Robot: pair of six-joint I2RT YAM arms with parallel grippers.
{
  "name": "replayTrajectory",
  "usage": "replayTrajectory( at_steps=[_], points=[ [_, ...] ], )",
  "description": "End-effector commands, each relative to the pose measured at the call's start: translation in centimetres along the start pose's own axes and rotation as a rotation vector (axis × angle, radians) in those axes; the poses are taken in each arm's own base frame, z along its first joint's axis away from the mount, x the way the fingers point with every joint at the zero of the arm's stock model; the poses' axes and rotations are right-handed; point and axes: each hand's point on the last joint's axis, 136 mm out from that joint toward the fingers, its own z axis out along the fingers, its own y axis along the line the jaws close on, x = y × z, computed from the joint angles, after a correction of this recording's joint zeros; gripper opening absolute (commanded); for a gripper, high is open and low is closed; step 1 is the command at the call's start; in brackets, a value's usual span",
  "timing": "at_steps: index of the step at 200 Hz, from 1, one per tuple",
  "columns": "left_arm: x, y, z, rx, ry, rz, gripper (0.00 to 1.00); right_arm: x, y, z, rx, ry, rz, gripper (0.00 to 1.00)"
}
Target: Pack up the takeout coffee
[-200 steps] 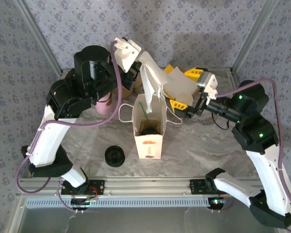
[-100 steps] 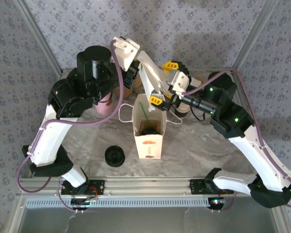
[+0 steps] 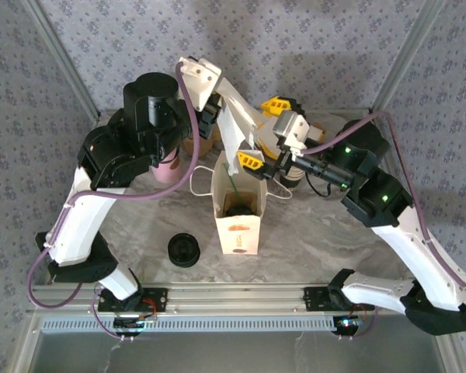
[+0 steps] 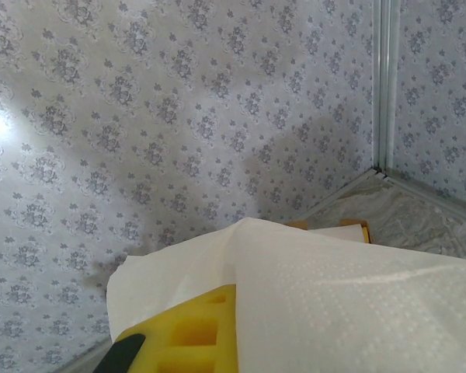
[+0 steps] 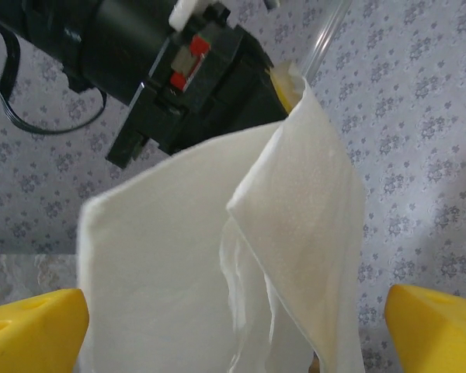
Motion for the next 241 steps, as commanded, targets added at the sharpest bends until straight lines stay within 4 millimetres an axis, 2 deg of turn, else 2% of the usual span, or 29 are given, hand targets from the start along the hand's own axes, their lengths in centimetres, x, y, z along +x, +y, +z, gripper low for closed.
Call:
replayTrajectory(
  at_steps=[1, 47, 96, 113, 145, 216, 241],
  points=[
    [-1.1, 0.7, 0.4, -0.038, -0.041, -0.025, 0.0, -0.9, -0.5, -0.3, 0.036, -0.041, 0.054, 1.0],
    [-1.3, 0.7, 0.5, -0.038, -0.048, -0.037, 0.0, 0.0, 0.0, 1.1, 0.062, -0.051, 0.131, 1.0],
    [-1.5, 0.6, 0.2, -0.027, -0.053, -0.058, 0.0, 2.2, -1.9, 3.6, 0.217, -0.023, 0.191, 1.0],
    [-1.6, 0.8, -0.1, -0.027, -0.055, -0.062, 0.0, 2.9, -2.7, 4.1, 0.274, -0.021, 0.188, 0.97],
    [-1.7, 1.1, -0.6, -0.031, -0.061, -0.065, 0.0, 3.7, -3.7, 3.9, 0.35, -0.021, 0.183, 0.84],
    [-1.7, 1.4, -0.6, -0.048, -0.059, -0.062, 0.0, 3.4, -3.0, 2.6, 0.325, -0.042, 0.184, 0.47],
    [-1.7, 1.5, -0.5, -0.058, -0.056, -0.063, 0.0, 3.3, -3.1, 1.9, 0.337, -0.04, 0.183, 0.29]
  ],
)
